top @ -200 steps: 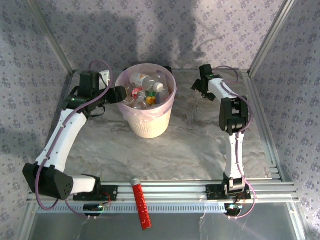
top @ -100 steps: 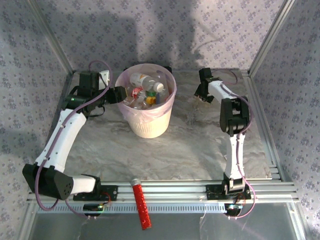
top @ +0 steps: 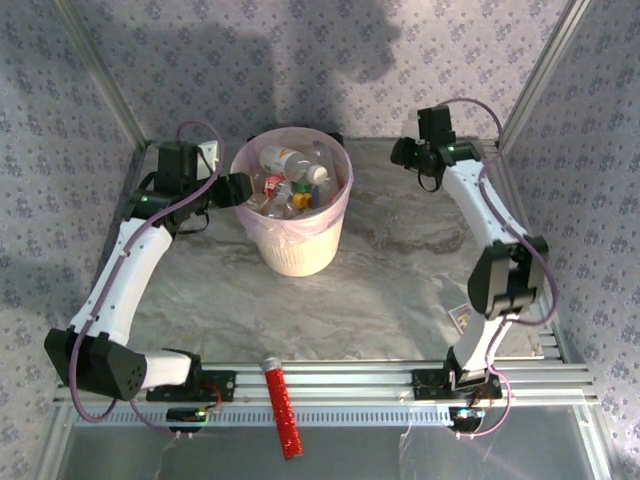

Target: Put the plastic bottles in the bin

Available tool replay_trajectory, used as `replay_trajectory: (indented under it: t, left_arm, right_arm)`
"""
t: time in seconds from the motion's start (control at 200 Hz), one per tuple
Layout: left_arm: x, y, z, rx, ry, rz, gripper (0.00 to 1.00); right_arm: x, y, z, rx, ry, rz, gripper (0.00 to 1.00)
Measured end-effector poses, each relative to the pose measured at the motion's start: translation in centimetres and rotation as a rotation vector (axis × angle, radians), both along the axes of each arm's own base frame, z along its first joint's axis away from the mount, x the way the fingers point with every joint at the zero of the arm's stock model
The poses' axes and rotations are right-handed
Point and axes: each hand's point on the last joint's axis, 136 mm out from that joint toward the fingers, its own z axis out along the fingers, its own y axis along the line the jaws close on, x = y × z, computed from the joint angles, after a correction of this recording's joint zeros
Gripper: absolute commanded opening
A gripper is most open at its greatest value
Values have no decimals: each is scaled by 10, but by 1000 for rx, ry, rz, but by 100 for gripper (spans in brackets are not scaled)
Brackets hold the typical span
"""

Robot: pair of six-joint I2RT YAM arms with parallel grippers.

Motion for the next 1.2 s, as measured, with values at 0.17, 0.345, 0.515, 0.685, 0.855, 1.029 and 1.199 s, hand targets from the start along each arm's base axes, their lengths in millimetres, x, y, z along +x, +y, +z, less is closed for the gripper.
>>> replay_trajectory:
  t: [0.17, 0.345, 0.515, 0.685, 0.855, 1.029, 1.199]
  left_arm:
    - [1, -1, 3, -9, -8, 3, 65]
    - [0, -2, 9, -31, -24, 3, 65]
    - [-7, 0, 25, -53, -64, 11, 64]
    - [-15, 3, 39, -65, -102, 20, 62]
    - [-22, 10, 53, -71, -143, 48, 61]
    - [-21, 15, 56, -73, -151, 70, 61]
    - [-21, 15, 56, -73, -151, 71, 60]
  right_arm:
    - [-55, 67, 87, 35, -169, 248, 51]
    - [-105, 142, 138, 51, -266, 497, 52]
    - [-131, 204, 141, 50, -253, 673, 52]
    - [-132, 247, 108, 12, -167, 751, 53]
    - [-147, 271, 84, -30, -112, 810, 61]
    - [-164, 282, 80, -60, -98, 844, 80]
    - [-163, 280, 82, -74, -105, 836, 84]
